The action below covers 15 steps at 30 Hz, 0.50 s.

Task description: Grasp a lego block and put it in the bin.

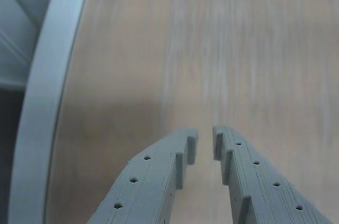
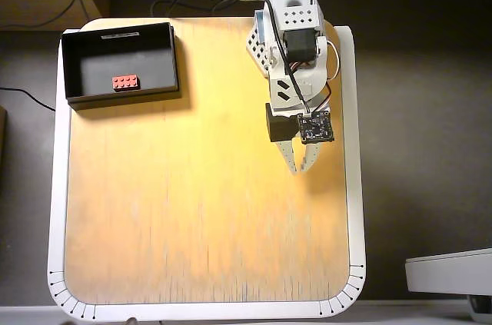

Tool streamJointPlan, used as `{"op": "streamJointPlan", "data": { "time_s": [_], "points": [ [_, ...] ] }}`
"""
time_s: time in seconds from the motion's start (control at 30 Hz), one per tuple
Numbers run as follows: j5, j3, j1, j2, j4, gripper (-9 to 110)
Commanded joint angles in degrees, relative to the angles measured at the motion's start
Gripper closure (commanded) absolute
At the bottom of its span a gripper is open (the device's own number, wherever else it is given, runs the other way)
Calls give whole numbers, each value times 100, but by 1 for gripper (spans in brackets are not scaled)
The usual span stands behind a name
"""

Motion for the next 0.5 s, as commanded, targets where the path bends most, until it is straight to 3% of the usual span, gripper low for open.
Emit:
{"op": "streamJointPlan", "data": {
  "time_s": [0.0, 0.47],
  "points": [
    [-26, 229, 114, 316, -211, 101],
    [-642, 1371, 378, 729, 308, 101]
  ]
}}
